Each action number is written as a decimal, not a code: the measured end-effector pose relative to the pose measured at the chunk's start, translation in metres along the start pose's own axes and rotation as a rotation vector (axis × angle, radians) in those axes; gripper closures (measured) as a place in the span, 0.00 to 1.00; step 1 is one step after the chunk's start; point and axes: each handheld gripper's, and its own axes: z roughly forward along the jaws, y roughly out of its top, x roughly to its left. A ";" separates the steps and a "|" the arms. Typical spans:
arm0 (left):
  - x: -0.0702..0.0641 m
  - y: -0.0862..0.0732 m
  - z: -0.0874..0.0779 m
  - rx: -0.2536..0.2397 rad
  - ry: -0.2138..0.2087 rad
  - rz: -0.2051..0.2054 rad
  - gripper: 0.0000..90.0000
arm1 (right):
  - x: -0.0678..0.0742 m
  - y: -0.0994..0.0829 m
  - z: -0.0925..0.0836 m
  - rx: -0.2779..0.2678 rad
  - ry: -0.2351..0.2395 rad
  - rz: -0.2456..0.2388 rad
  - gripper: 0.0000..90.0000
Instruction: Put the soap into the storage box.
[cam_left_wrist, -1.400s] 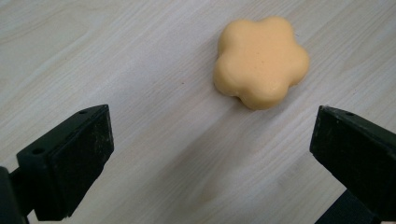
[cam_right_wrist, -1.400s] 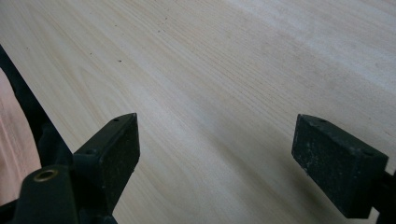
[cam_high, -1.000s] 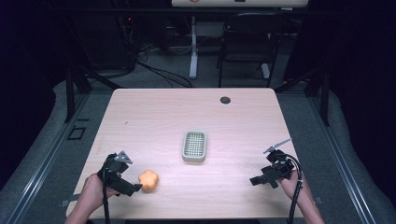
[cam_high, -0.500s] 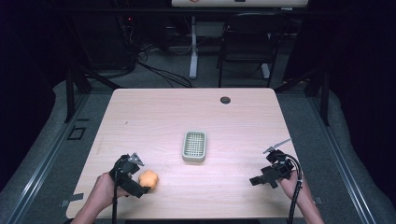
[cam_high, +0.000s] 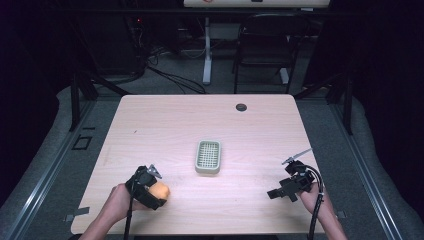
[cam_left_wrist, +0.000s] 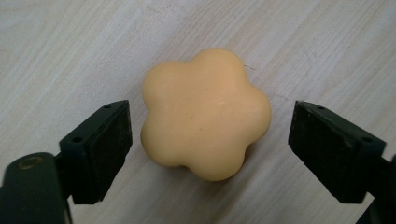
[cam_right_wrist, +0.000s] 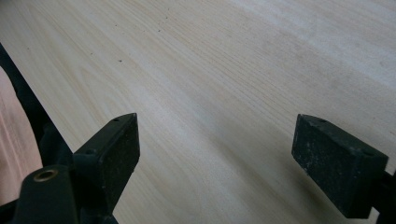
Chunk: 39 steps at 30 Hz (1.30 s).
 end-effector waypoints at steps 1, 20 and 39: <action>0.000 0.000 0.000 0.000 0.000 0.000 0.17 | 0.000 0.000 0.000 0.000 0.000 0.000 0.17; 0.002 0.005 0.010 0.051 0.010 0.019 0.29 | 0.000 0.000 0.000 -0.002 0.005 0.001 0.17; 0.000 0.005 0.006 0.036 0.004 0.036 0.30 | 0.000 0.000 -0.001 0.002 -0.003 -0.003 0.17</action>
